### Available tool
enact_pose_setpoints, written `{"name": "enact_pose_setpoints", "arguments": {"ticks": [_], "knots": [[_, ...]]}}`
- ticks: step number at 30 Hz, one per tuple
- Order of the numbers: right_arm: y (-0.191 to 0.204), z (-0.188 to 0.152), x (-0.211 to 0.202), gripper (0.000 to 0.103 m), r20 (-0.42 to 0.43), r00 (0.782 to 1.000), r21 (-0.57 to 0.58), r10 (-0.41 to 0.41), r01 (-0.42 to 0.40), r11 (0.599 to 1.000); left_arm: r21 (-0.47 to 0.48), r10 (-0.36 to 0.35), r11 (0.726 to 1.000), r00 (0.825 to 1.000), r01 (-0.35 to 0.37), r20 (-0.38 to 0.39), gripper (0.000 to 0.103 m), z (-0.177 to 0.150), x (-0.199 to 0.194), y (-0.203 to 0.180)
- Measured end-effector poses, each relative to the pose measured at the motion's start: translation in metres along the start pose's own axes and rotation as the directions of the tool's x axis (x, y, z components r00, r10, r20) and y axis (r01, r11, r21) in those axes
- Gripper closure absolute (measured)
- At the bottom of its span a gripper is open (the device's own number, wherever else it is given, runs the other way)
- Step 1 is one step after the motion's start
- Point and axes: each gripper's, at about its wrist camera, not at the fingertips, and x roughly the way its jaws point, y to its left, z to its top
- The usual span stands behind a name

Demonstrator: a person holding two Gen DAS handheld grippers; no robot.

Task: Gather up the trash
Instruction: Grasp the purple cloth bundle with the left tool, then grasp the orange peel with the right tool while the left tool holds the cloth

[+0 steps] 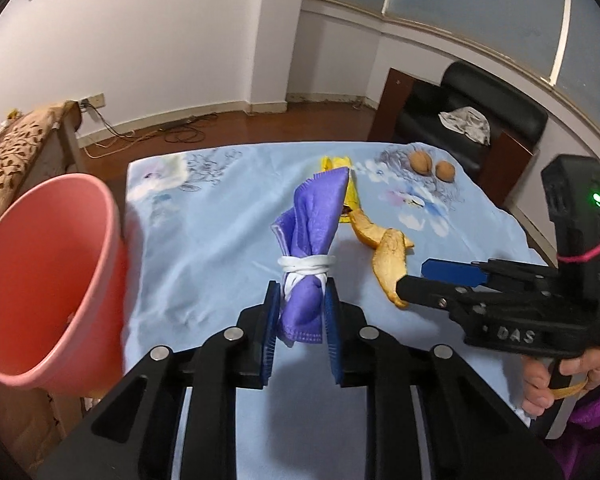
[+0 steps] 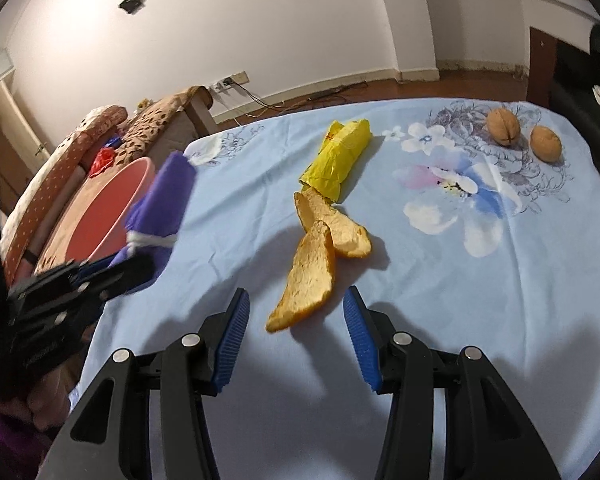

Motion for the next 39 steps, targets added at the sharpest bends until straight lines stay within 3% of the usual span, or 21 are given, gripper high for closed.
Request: {"name": "enact_pose_setpoints", "arguments": {"ticks": [8, 12, 13, 14, 15, 26, 39], "knots": [[0.006, 0.006, 0.021, 0.075, -0.016, 0.998, -0.001, -0.067, 0.067, 0.998, -0.063, -0.013, 0.998, 1.0, 0.014, 0.006, 0.082, -0.006, -0.005, 0.006], [0.011, 0.005, 0.023, 0.079, 0.005, 0.996, -0.02, -0.085, 0.085, 0.996, -0.079, -0.015, 0.997, 1.0, 0.015, 0.004, 0.082, -0.01, -0.006, 0.005], [0.012, 0.005, 0.023, 0.082, 0.012, 0.996, -0.027, -0.089, 0.09, 0.996, -0.084, -0.014, 0.996, 1.0, 0.015, 0.004, 0.082, -0.01, -0.006, 0.005], [0.013, 0.005, 0.022, 0.096, 0.018, 0.996, -0.031, -0.092, 0.092, 0.995, -0.091, -0.014, 0.996, 1.0, 0.014, 0.003, 0.082, -0.01, -0.006, 0.005], [0.013, 0.005, 0.021, 0.1, 0.022, 0.995, -0.034, -0.102, 0.103, 0.994, -0.096, -0.013, 0.995, 1.0, 0.013, 0.001, 0.082, -0.01, -0.006, 0.005], [0.018, 0.004, 0.013, 0.101, 0.049, 0.994, -0.045, -0.093, 0.095, 0.994, -0.103, 0.006, 0.995, 0.999, -0.002, 0.047, 0.082, -0.012, -0.016, 0.005], [0.071, 0.027, -0.006, 0.101, 0.122, 0.992, -0.112, -0.007, 0.021, 0.993, -0.224, 0.085, 0.973, 0.987, -0.053, 0.135, 0.082, -0.004, -0.046, 0.053]]}}
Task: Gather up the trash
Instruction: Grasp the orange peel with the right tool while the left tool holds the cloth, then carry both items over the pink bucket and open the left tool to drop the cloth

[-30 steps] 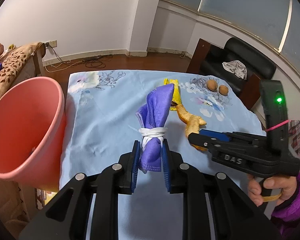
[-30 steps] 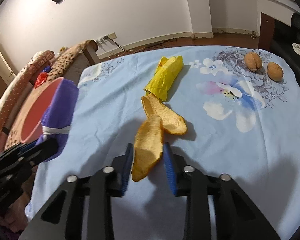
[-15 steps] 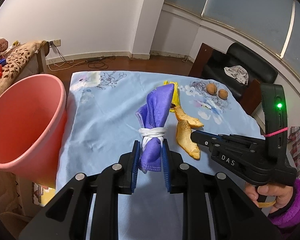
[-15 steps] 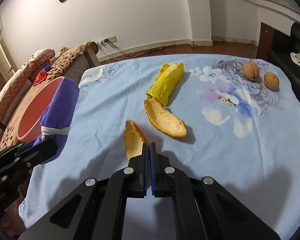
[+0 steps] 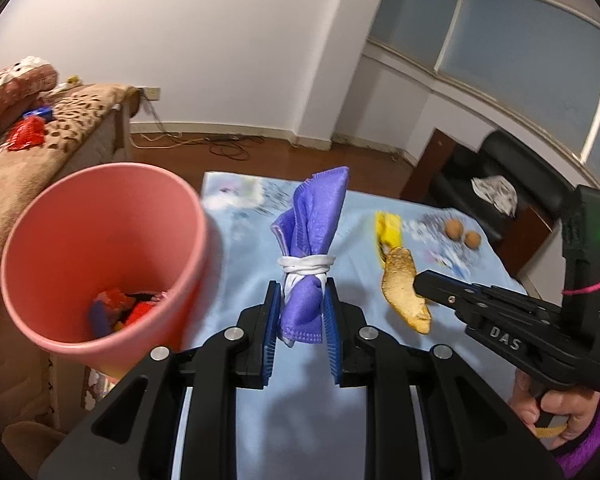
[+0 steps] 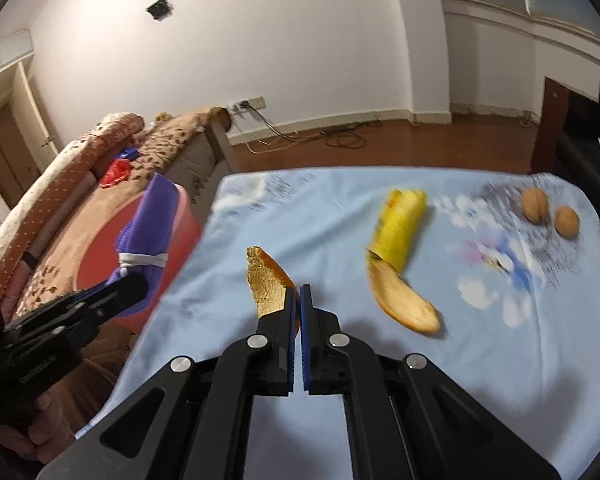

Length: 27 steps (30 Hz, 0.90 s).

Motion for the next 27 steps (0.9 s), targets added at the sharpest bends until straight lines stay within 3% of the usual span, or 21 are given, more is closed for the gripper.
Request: {"name": "enact_pose_setpoints", "arguments": {"ticks": [7, 17, 27], "knots": [[0.044, 0.031, 0.008, 0.101, 0.023, 0.996, -0.049, 0.09, -0.089, 0.995, -0.093, 0.096, 0.991, 0.994, -0.091, 0.053, 0.082, 0.012, -0.015, 0.037], [0.113, 0.055, 0.036, 0.101, -0.006, 0.981, -0.128, 0.195, -0.194, 0.973, -0.195, 0.255, 0.952, 0.964, -0.236, 0.076, 0.082, 0.014, -0.03, 0.085], [0.154, 0.062, 0.075, 0.101, -0.061, 0.972, -0.143, 0.229, -0.235, 0.961, -0.242, 0.314, 0.926, 0.947, -0.291, 0.065, 0.082, 0.013, -0.032, 0.113]]}}
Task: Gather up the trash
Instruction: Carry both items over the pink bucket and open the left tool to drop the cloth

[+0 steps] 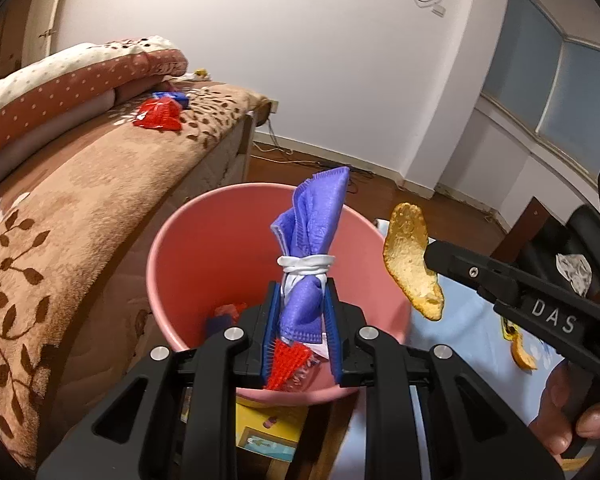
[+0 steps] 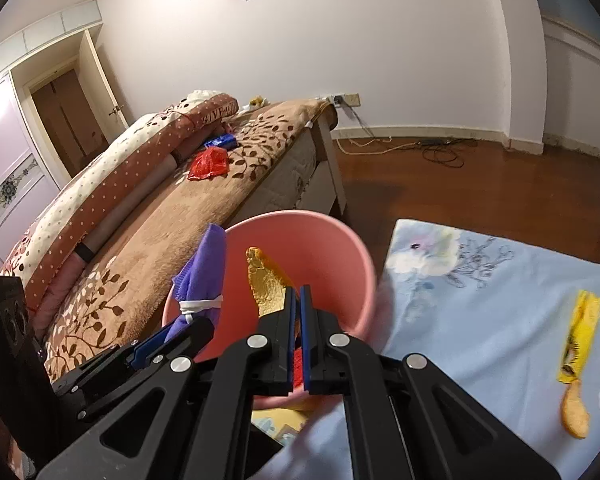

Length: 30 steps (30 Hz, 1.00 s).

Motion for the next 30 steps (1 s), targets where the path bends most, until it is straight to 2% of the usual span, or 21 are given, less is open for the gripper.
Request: {"name": "enact_pose_setpoints", "arguments": {"ticks": [6, 17, 19, 21, 30], "knots": [[0.009, 0.0, 0.02, 0.101, -0.025, 1.0, -0.018, 0.0, 0.0, 1.0, -0.035, 0.024, 0.999, 1.0, -0.024, -0.002, 0.082, 0.0, 0.002, 0.014], [0.011, -0.001, 0.039, 0.101, -0.056, 0.998, -0.022, -0.008, 0.007, 1.0, -0.038, 0.064, 0.997, 0.998, -0.064, -0.002, 0.08, -0.001, 0.009, 0.023], [0.011, -0.002, 0.041, 0.101, -0.059, 0.998, -0.023, -0.008, 0.007, 1.0, -0.035, 0.068, 0.997, 0.998, -0.068, -0.008, 0.076, -0.002, 0.01, 0.022], [0.011, -0.002, 0.042, 0.1, -0.064, 0.998, -0.025, -0.008, 0.006, 1.0, -0.037, 0.065, 0.997, 0.998, -0.066, -0.007, 0.063, -0.002, 0.011, 0.022], [0.009, -0.002, 0.04, 0.1, -0.055, 0.998, -0.023, -0.011, 0.009, 1.0, -0.051, 0.062, 0.997, 0.998, -0.062, -0.004, 0.055, -0.002, 0.01, 0.024]]}}
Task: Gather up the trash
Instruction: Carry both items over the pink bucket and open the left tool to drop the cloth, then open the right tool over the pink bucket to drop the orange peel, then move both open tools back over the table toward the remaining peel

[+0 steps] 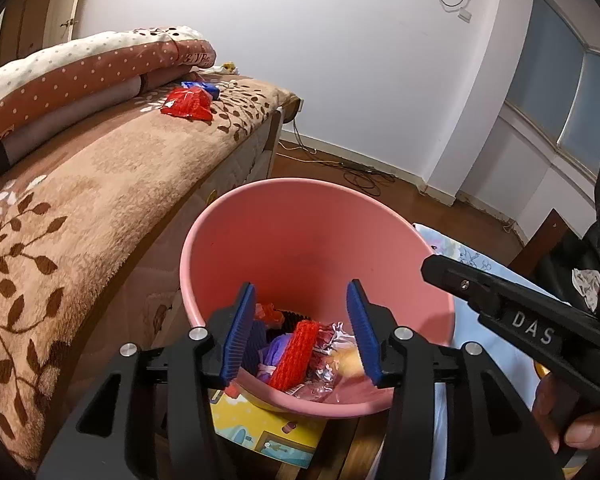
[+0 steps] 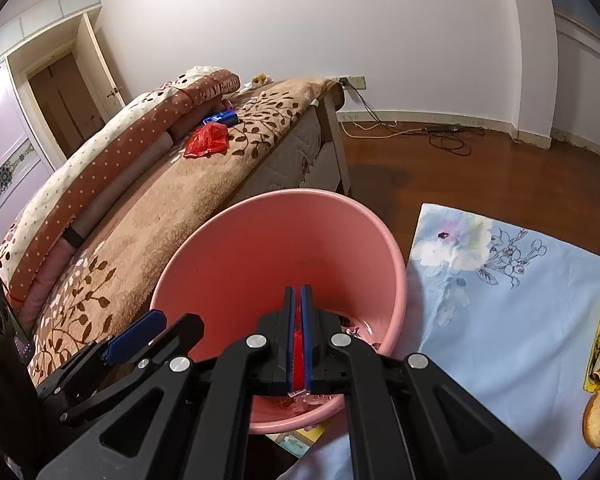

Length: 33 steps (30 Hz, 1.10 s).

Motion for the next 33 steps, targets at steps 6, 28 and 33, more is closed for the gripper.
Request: {"name": "enact_pose_setpoints", "arguments": {"ticks": [6, 28, 33], "knots": [[-0.003, 0.0, -0.004, 0.094, 0.004, 1.0, 0.009, 0.011, -0.011, 1.0, -0.006, 0.002, 1.0, 1.0, -0.002, 0.006, 0.046, 0.002, -0.004, 0.001], [-0.049, -0.026, -0.065, 0.07, 0.061, 0.998, 0.074, -0.015, 0.01, 0.997, 0.03, -0.014, 0.999, 1.0, 0.013, 0.026, 0.045, 0.002, -0.028, -0.024], [-0.074, -0.045, -0.084, 0.07, 0.065, 0.996, 0.105, -0.059, 0.052, 0.993, 0.061, -0.029, 0.998, 0.999, 0.028, 0.028, 0.045, -0.002, -0.035, -0.039]]}}
